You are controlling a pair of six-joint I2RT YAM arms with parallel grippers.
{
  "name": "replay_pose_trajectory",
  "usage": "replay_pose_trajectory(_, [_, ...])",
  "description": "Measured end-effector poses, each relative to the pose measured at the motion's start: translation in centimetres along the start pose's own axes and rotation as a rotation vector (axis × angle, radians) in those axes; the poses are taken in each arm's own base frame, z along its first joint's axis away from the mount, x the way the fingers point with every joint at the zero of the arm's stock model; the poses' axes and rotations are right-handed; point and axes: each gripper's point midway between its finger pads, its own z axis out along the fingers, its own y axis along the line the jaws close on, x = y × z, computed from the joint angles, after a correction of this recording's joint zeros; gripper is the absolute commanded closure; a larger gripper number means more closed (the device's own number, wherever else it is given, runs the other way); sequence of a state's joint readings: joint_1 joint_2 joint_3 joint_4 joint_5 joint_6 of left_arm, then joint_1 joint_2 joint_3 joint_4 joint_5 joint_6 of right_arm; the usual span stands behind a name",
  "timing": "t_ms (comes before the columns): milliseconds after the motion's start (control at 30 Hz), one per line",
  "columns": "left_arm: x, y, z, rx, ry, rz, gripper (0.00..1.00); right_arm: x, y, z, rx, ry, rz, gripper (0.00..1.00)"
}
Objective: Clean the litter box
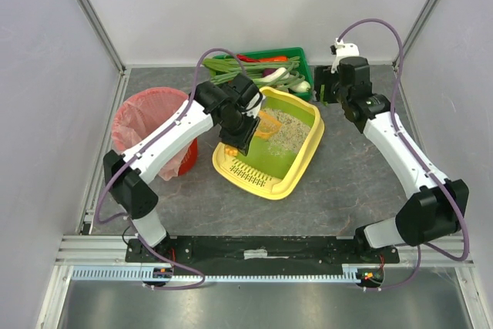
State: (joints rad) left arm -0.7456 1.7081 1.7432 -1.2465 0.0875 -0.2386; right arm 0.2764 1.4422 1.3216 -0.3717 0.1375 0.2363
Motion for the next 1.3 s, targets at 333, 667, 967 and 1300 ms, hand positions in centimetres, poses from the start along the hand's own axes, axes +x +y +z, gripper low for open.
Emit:
replay_pose_trajectory(333, [-1.0,-1.6,1.5,0.030,0.082,0.011,0.98,-2.4,-1.7,-3.1,0.067,-0.112,0.031,0.18])
replay_pose_trajectory(667, [-0.1,-2.0,4.2,0.048,0.186,0.000,0.98,-1.7,-3.0,-4.6,0.116,-0.150,0.051,0.17])
replay_pose_trajectory(967, [1.3,-0.9,6.5,0.024,0.273,-0.025,0.98,-1.5,-3.4,-5.2,0.126,-0.165,0.081,0.17])
replay_pose_trajectory(1300, [3.2,1.1,7.9,-0.033,0.347,-0.056,0.98,-1.2,-3.0,-5.1,0.109,-0.161,0.111,0.18])
